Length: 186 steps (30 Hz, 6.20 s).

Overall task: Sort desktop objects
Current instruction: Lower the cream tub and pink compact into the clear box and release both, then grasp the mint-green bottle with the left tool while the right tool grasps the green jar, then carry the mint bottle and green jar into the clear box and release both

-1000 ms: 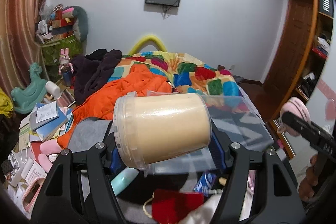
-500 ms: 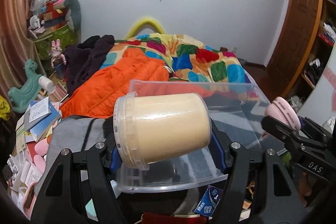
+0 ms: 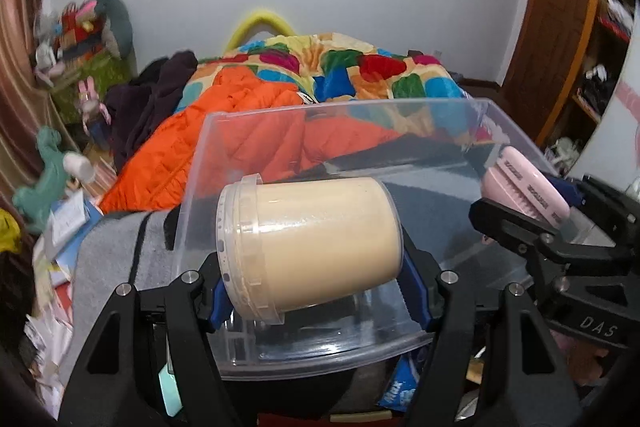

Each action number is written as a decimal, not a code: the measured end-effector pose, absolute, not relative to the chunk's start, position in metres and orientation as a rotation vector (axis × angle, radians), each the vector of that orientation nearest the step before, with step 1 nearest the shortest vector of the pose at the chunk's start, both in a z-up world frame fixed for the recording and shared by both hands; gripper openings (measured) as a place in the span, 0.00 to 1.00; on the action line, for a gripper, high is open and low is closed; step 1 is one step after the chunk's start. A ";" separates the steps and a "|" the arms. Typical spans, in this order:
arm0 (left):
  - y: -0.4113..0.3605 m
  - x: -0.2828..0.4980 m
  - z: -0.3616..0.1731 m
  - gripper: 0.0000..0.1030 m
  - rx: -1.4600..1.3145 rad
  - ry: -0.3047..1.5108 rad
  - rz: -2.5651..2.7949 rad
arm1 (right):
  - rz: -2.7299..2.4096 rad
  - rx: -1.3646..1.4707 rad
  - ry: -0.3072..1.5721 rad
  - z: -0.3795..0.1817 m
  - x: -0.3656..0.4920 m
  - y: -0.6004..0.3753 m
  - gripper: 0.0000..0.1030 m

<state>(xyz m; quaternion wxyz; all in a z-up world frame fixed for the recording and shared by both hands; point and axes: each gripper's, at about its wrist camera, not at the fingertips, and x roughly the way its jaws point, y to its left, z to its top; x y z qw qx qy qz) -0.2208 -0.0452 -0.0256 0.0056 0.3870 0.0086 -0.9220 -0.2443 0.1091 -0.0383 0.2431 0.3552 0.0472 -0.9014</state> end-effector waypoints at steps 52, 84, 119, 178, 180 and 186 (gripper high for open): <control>-0.089 -0.093 0.036 0.78 1.061 -0.049 -2.862 | -2.564 0.791 0.279 0.013 -0.139 0.175 0.79; -0.123 -0.150 -0.064 0.74 1.417 -0.037 -2.702 | -2.561 1.074 0.261 -0.068 -0.196 0.221 0.78; -0.129 -0.123 -0.069 0.23 1.379 0.033 -2.747 | -2.465 1.055 0.225 -0.057 -0.188 0.214 0.38; -0.032 -0.215 0.005 0.23 1.258 0.279 -3.061 | -2.491 0.821 0.163 -0.019 -0.233 0.150 0.37; -0.028 -0.219 -0.001 0.23 1.284 0.268 -3.053 | -2.493 0.822 0.191 -0.022 -0.232 0.150 0.38; -0.018 -0.226 -0.015 0.23 1.345 0.225 -3.036 | -2.483 0.838 0.225 -0.031 -0.231 0.147 0.38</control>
